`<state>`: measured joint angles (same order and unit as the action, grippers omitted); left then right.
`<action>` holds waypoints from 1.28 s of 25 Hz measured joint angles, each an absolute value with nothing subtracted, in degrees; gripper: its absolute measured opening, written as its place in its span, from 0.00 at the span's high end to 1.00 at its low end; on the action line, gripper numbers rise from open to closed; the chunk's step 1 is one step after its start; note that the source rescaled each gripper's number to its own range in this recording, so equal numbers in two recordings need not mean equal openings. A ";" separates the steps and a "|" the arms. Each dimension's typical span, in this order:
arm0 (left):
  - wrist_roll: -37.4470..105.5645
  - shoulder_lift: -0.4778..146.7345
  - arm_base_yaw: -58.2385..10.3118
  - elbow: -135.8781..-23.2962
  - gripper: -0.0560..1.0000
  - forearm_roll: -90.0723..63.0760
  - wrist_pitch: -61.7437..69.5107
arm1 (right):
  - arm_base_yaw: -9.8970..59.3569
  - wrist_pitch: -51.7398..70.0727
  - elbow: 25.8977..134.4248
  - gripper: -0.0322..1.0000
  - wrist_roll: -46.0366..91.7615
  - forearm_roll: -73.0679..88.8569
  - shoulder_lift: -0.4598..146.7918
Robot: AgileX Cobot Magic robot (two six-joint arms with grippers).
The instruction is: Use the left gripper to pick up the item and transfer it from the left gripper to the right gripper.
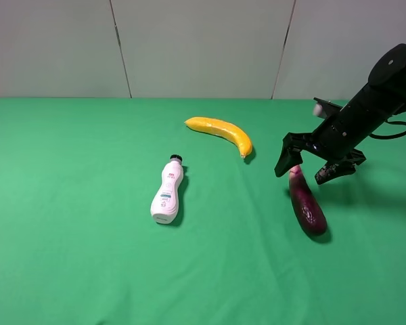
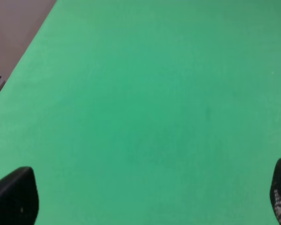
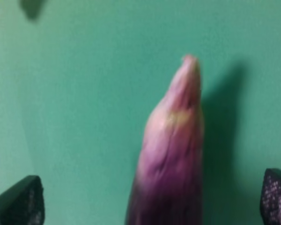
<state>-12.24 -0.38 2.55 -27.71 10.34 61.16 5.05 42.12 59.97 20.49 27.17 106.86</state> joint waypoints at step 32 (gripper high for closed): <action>-12.24 -0.38 2.55 -27.71 0.00 10.41 61.10 | 5.05 59.33 65.81 0.00 12.86 14.96 90.14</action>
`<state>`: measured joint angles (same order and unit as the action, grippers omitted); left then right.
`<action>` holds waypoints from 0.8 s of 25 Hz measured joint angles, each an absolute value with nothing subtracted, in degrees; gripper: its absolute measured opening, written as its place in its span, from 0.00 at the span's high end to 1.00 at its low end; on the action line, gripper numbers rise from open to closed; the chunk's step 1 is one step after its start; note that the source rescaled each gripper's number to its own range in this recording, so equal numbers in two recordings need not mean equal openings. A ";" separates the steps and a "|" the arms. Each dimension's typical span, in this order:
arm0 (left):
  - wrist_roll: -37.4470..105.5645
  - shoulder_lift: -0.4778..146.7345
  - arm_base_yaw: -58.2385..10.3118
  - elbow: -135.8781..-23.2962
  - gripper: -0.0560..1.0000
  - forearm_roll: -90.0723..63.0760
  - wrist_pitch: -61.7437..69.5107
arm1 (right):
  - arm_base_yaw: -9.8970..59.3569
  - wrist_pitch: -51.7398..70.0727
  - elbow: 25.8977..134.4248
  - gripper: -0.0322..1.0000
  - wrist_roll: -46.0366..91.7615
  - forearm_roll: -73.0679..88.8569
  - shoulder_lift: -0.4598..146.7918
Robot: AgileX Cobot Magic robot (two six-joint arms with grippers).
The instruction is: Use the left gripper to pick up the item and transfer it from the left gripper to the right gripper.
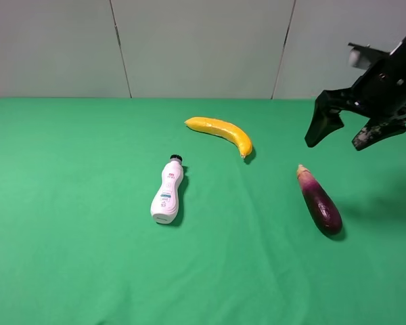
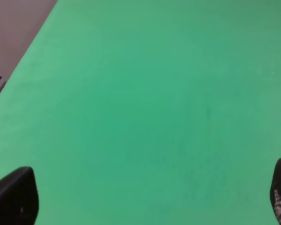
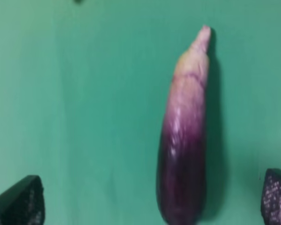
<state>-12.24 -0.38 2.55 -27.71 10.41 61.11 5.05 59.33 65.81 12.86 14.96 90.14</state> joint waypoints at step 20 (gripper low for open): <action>-12.24 -0.38 2.55 -27.71 0.00 10.41 61.10 | 5.05 69.47 58.11 0.00 5.62 7.20 59.07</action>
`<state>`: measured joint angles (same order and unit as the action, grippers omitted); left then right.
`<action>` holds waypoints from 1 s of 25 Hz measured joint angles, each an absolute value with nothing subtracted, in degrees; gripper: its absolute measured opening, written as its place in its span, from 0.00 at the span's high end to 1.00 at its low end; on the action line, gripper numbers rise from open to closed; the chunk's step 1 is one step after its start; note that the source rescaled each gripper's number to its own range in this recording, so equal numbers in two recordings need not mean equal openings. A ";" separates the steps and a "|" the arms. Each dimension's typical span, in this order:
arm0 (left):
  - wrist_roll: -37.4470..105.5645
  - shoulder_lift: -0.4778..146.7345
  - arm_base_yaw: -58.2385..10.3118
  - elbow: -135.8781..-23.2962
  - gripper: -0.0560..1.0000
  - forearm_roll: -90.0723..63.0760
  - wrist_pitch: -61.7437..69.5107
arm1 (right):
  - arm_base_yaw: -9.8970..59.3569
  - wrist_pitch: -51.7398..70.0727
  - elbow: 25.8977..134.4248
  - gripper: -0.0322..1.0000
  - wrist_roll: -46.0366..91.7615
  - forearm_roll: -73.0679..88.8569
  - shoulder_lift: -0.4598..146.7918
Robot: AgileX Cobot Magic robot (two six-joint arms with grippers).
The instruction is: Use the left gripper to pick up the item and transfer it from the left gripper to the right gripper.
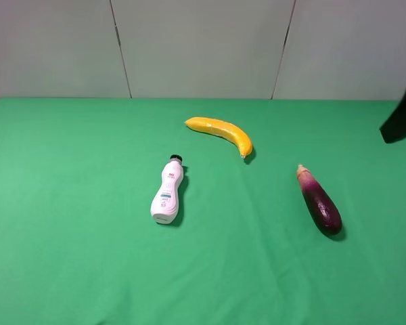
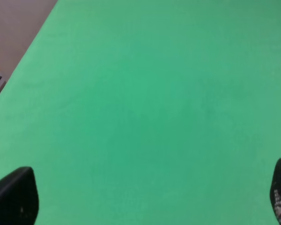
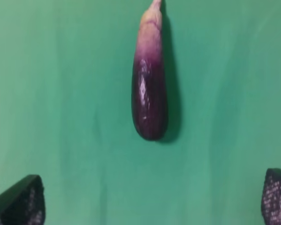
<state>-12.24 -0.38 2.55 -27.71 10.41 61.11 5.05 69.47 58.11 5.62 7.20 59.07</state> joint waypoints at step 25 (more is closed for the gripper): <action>-12.24 -0.38 2.55 -27.71 0.00 10.41 61.16 | 0.75 69.00 36.80 0.00 5.40 5.84 15.37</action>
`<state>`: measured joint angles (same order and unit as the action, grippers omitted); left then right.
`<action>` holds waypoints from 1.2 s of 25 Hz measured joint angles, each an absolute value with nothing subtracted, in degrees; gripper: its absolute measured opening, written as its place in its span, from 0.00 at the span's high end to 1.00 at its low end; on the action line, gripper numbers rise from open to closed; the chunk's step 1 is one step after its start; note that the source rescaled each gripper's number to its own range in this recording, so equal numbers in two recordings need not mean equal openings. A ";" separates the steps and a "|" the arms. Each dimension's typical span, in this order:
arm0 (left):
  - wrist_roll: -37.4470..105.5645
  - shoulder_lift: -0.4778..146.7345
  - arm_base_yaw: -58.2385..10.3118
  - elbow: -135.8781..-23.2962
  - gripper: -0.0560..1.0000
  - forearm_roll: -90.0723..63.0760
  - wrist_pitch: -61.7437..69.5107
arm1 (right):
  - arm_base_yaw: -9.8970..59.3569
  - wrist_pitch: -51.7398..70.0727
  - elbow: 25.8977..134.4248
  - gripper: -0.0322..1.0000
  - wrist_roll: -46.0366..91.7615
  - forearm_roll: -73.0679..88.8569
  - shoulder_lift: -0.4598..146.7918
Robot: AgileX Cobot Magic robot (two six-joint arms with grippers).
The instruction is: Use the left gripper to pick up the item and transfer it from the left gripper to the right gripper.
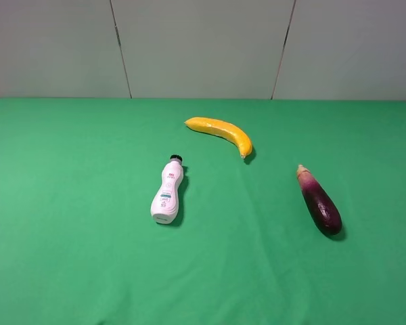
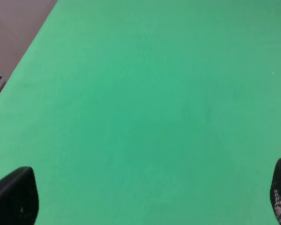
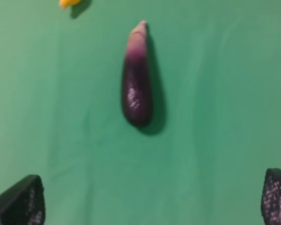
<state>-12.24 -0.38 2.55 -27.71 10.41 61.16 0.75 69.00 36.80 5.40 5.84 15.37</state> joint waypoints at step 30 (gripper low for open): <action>-12.24 -0.38 2.55 -27.71 0.00 10.41 61.16 | -0.92 58.28 28.53 0.00 5.27 1.03 -0.18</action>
<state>-12.24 -0.38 2.55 -27.71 10.41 61.16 -0.92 58.28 28.53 5.27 1.03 -0.18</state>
